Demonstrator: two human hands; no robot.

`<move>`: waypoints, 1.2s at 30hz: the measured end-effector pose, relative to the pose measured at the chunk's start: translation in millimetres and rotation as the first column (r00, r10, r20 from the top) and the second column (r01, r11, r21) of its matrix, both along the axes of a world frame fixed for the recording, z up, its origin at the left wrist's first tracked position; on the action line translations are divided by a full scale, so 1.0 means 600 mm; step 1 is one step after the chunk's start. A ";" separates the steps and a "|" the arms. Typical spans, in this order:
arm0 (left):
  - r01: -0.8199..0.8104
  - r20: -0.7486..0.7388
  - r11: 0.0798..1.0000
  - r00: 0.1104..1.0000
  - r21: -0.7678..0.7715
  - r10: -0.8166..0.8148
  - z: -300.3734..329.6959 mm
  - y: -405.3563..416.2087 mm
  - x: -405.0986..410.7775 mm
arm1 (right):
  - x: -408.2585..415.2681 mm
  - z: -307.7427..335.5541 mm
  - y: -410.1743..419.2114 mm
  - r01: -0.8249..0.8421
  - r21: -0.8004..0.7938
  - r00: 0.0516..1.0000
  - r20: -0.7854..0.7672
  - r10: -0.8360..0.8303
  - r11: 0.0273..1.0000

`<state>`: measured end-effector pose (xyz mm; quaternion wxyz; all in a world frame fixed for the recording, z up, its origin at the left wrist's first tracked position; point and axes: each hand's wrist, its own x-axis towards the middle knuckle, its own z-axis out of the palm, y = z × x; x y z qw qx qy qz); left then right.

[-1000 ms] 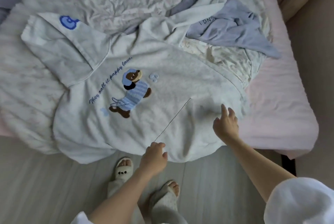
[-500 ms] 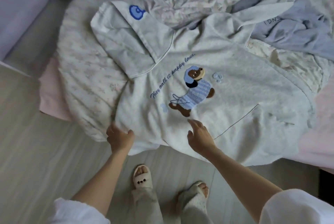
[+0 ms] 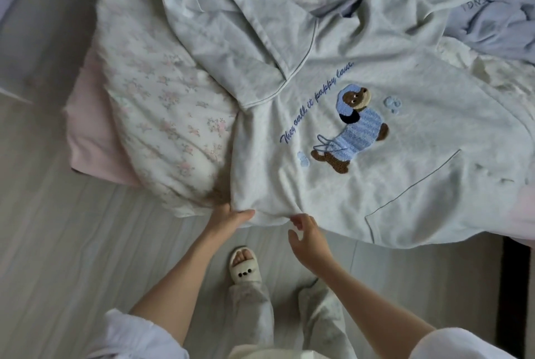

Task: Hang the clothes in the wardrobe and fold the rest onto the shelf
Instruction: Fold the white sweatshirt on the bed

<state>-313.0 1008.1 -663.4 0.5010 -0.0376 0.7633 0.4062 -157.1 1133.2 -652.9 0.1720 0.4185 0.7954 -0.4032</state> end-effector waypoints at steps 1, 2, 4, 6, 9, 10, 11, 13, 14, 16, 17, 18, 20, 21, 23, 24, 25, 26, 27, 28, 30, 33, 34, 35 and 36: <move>0.027 -0.002 1.000 1.000 0.012 -0.027 0.013 -0.004 0.003 | 0.006 0.005 -0.009 -0.075 0.002 0.997 0.006 0.075 0.997; 0.074 -0.028 0.997 0.997 0.005 -0.074 0.029 -0.009 0.003 | 0.010 0.013 -0.022 -0.148 0.000 0.989 0.013 0.147 0.989; 0.194 -0.095 0.980 0.975 -0.050 -0.198 0.057 -0.011 0.001 | 0.015 0.030 -0.046 -0.249 -0.031 0.968 0.016 0.249 0.968; 0.208 -0.058 0.978 0.976 -0.029 -0.209 0.093 -0.009 -0.006 | 0.011 0.051 -0.074 -0.250 -0.096 0.968 -0.034 0.247 0.964; 0.031 0.248 0.981 0.966 0.191 -0.079 0.145 0.003 -0.013 | -0.014 0.086 -0.104 -0.008 -0.318 0.986 -0.160 -0.045 0.948; 0.031 0.278 0.963 0.954 0.268 -0.108 0.162 0.007 -0.015 | -0.027 0.099 -0.109 0.097 -0.390 0.961 -0.203 -0.188 0.916; 0.079 0.248 0.943 0.955 0.324 -0.166 0.176 0.011 -0.015 | -0.038 0.109 -0.111 0.177 -0.430 0.922 -0.242 -0.302 0.885; 0.176 0.106 0.919 0.968 0.352 -0.226 0.206 0.018 -0.011 | -0.061 0.138 -0.104 0.247 -0.378 0.864 -0.330 -0.379 0.892; 0.181 0.056 0.914 0.975 0.364 -0.216 0.218 0.020 -0.009 | -0.070 0.151 -0.096 0.262 -0.368 0.847 -0.356 -0.395 0.892; 0.193 -0.015 0.904 0.979 0.382 -0.203 0.221 0.017 -0.009 | -0.085 0.172 -0.074 0.324 -0.438 0.793 -0.358 -0.493 0.839; 0.241 -0.047 0.897 0.969 0.370 -0.241 0.221 0.011 -0.009 | -0.090 0.183 -0.060 0.371 -0.497 0.753 -0.333 -0.568 0.784; 0.318 -0.083 0.894 0.948 0.316 -0.308 0.216 0.006 -0.011 | -0.094 0.192 -0.045 0.407 -0.565 0.704 -0.306 -0.641 0.717; 0.522 -0.183 0.848 0.846 0.091 -0.501 0.194 -0.002 -0.012 | -0.096 0.202 -0.018 0.432 -0.659 0.641 -0.255 -0.723 0.616; 0.582 -0.247 0.813 0.790 0.013 -0.562 0.184 -0.005 -0.011 | -0.094 0.203 -0.009 0.426 -0.669 0.640 -0.253 -0.725 0.609; 0.588 -0.326 0.804 0.747 -0.082 -0.580 0.177 0.004 -0.006 | -0.089 0.206 0.006 0.437 -0.659 0.638 -0.252 -0.727 0.612; 0.584 -0.336 0.805 0.741 -0.102 -0.581 0.177 0.014 -0.004 | -0.089 0.206 0.010 0.449 -0.629 0.640 -0.269 -0.719 0.635; 0.588 -0.338 0.800 0.734 -0.115 -0.589 0.178 0.021 -0.003 | -0.090 0.206 0.013 0.451 -0.575 0.659 -0.301 -0.689 0.683; 0.575 -0.343 0.809 0.741 -0.119 -0.577 0.186 0.031 -0.005 | -0.091 0.207 0.015 0.436 -0.495 0.695 -0.346 -0.631 0.752; 0.538 -0.343 0.835 0.768 -0.110 -0.540 0.192 0.040 -0.009 | -0.091 0.209 0.013 0.398 -0.417 0.738 -0.384 -0.555 0.818; 0.458 -0.303 0.886 0.837 -0.068 -0.456 0.205 0.051 -0.014 | -0.087 0.210 0.008 0.348 -0.343 0.780 -0.410 -0.472 0.872; 0.171 -0.071 0.984 0.984 0.055 -0.166 0.230 0.074 -0.026 | -0.072 0.213 -0.005 0.196 -0.234 0.864 -0.419 -0.281 0.952; -0.090 0.250 0.990 0.966 0.110 0.060 0.269 0.100 -0.042 | -0.052 0.231 -0.024 -0.018 -0.187 0.906 -0.420 -0.063 0.982; -0.117 0.286 0.985 0.955 0.129 0.076 0.282 0.111 -0.043 | -0.049 0.237 -0.021 -0.014 -0.209 0.905 -0.419 -0.077 0.978; -0.155 0.339 0.974 0.936 0.165 0.091 0.294 0.119 -0.041 | -0.048 0.241 -0.016 0.020 -0.212 0.909 -0.403 -0.106 0.977; -0.198 0.400 0.963 0.910 0.184 0.111 0.301 0.126 -0.037 | -0.050 0.242 -0.008 0.072 -0.198 0.918 -0.370 -0.142 0.978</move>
